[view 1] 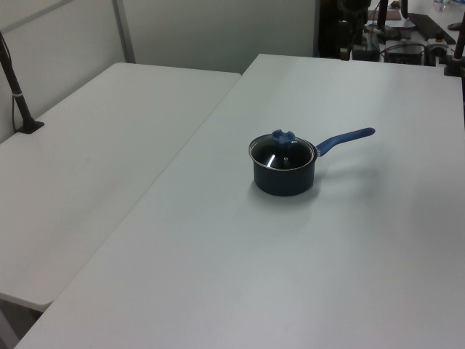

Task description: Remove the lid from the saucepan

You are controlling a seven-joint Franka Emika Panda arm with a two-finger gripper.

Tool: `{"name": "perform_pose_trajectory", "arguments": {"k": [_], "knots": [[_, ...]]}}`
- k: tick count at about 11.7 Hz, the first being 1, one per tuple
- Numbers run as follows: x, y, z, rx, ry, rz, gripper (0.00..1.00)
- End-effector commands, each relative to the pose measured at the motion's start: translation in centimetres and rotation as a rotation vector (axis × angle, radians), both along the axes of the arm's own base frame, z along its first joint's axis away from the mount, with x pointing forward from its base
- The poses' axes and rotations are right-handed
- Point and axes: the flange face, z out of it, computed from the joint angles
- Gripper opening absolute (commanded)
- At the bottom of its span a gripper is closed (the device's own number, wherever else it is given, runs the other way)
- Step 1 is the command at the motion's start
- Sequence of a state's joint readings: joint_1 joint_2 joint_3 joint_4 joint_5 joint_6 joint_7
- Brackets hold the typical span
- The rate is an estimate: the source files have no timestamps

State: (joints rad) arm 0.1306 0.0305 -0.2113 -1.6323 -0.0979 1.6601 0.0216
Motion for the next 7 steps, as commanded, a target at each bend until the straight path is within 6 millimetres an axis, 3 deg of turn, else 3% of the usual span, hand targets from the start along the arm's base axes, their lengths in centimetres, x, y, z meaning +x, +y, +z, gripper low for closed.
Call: {"name": "perform_pose_trajectory", "arguments": {"k": [1,5,7], "knots": [[-0.3,-1.1,0.2,-0.009,0.016,0.037,1.00],[1.4,1.0,-1.7,0.025,0.033,0.062,1.00],[4.1,3.8,-3.1,0.049,0.006,0.095,1.00]]}}
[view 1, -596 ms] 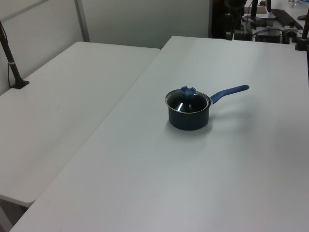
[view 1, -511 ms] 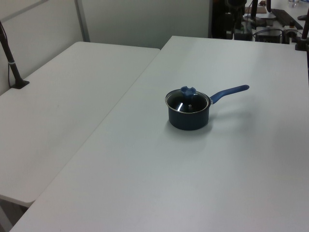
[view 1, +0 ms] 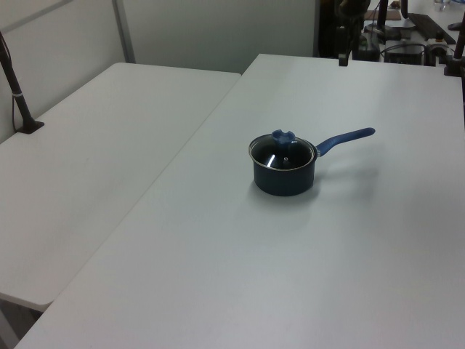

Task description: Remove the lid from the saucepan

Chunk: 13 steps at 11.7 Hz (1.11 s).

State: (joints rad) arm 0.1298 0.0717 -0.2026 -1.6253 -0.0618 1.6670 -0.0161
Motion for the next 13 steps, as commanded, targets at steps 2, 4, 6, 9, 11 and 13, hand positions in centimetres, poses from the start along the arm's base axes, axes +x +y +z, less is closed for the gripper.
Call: {"name": "perform_pose_trajectory", "arguments": {"k": [2,4,6,9,11,13], "knots": [[4.9,6.4,-3.9,0.005,0.002,0.105,1.00],[7.5,10.4,-7.1,0.006,-0.059,0.162,1.00],[9.3,14.0,-10.4,0.018,-0.109,0.207,1.00],[9.8,16.5,-12.8,0.012,-0.109,0.264,1.00],[9.7,17.0,-13.0,0.016,-0.105,0.270,1.00],[9.4,18.6,-14.1,0.018,-0.088,0.293,1.00]]}}
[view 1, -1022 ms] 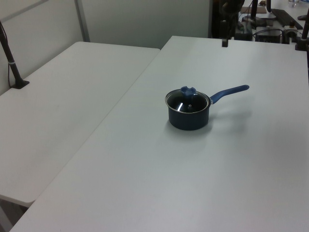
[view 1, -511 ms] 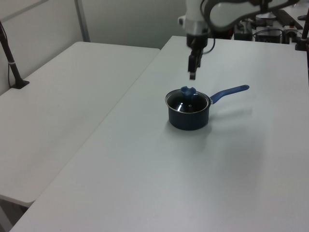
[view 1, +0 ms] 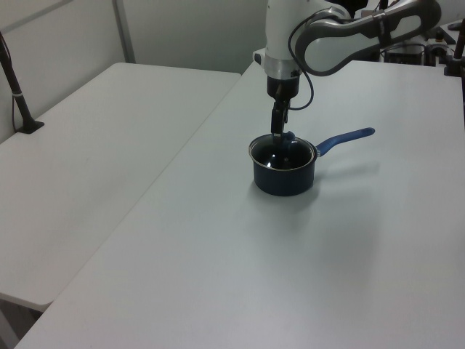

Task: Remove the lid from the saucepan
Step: 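Close the gripper on the blue lid knob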

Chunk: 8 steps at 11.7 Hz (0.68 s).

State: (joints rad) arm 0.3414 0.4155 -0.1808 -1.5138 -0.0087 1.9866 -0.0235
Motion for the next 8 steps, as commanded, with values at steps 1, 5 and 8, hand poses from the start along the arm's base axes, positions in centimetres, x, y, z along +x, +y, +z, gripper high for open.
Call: {"name": "perform_pose_trajectory", "arguments": {"k": [1,5,8], "knots": [[0.0,1.7,-1.1,0.015,0.010,0.036,1.00],[-0.1,2.1,-1.2,0.009,0.012,0.048,0.55],[-0.4,1.1,1.1,0.020,0.004,0.031,0.39]]}}
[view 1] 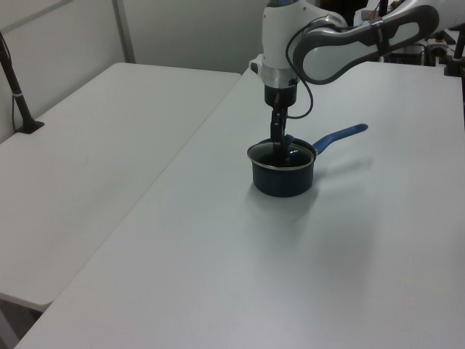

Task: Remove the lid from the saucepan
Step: 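Lift the glass lid off the pot and carry it beside the handle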

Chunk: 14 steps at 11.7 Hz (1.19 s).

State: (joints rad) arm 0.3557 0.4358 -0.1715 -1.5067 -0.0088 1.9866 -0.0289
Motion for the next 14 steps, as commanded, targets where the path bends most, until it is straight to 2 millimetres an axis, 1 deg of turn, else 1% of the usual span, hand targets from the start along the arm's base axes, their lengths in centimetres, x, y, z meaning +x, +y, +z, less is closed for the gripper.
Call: {"name": "perform_pose_trajectory", "arguments": {"k": [1,2,3,4,5,6,7,9,11,12,13,14], "knots": [[-0.6,-1.2,3.2,0.020,-0.007,-0.007,0.38],[-0.8,-2.3,4.1,0.013,-0.003,-0.012,0.38],[-0.9,-2.6,5.0,0.011,-0.002,-0.007,0.38],[-0.9,-3.5,5.5,-0.001,0.008,-0.009,0.38],[-0.9,-5.1,5.7,-0.019,0.020,-0.002,0.38],[-0.7,-7.7,6.1,-0.028,0.018,-0.004,0.38],[-0.5,-10.9,6.1,-0.036,0.021,-0.021,0.38],[-0.5,-18.0,5.9,-0.045,0.027,-0.069,0.38],[-0.9,-24.0,4.9,-0.050,0.044,-0.107,0.38],[-1.4,-26.4,4.0,-0.065,0.063,-0.109,0.38],[-1.9,-28.2,2.5,-0.080,0.068,-0.116,0.38],[-2.3,-30.0,1.7,-0.080,0.058,-0.139,0.38]]}}
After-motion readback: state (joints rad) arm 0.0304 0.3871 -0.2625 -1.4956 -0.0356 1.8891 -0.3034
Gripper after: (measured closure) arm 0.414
